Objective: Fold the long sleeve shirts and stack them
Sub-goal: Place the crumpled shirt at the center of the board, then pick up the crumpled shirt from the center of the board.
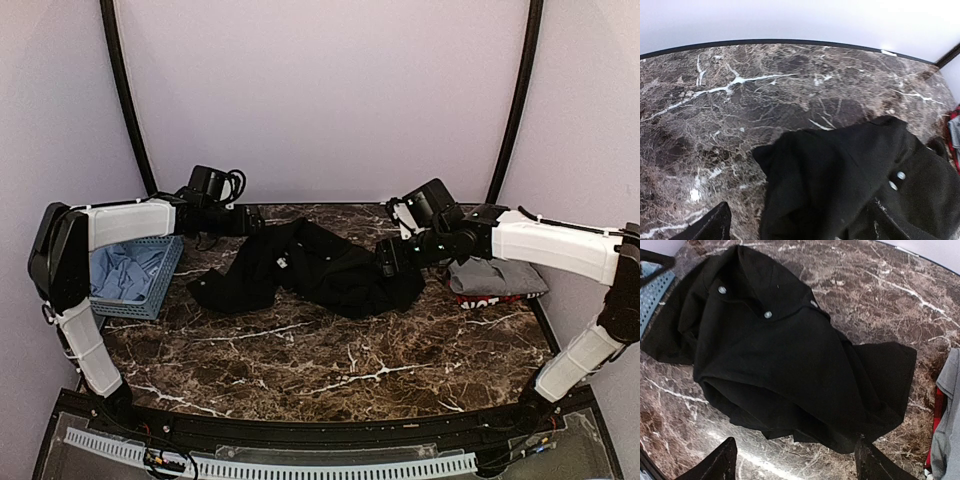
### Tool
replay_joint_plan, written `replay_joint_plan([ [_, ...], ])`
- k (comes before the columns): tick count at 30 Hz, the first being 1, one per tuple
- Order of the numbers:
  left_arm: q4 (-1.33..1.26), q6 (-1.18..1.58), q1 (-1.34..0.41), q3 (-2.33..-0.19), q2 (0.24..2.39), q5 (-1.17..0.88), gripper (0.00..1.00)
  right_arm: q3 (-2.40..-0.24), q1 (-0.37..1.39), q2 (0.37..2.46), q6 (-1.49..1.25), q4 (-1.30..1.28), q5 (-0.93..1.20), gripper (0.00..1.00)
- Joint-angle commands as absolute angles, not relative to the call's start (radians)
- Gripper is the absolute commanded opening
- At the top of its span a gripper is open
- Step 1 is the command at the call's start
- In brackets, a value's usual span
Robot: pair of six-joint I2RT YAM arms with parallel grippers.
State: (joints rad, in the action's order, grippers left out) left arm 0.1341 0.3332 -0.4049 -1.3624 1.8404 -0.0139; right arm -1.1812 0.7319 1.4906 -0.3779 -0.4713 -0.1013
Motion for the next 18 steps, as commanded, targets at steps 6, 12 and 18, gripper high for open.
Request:
replay_joint_plan([
  [6, -0.079, 0.374, -0.520, -1.022, 1.546, -0.170, 0.92, -1.169, 0.720, 1.608, -0.175, -0.488, -0.114, 0.80],
  [12, -0.090, 0.400, -0.580, -0.951, 1.511, -0.172, 0.87, -1.186, 0.713, 1.708, -0.143, -0.439, -0.158, 0.75],
  [18, -0.083, 0.406, -0.615, -0.915, 1.503, -0.177, 0.81, -1.233, 0.713, 1.782, -0.102, -0.402, -0.176, 0.39],
])
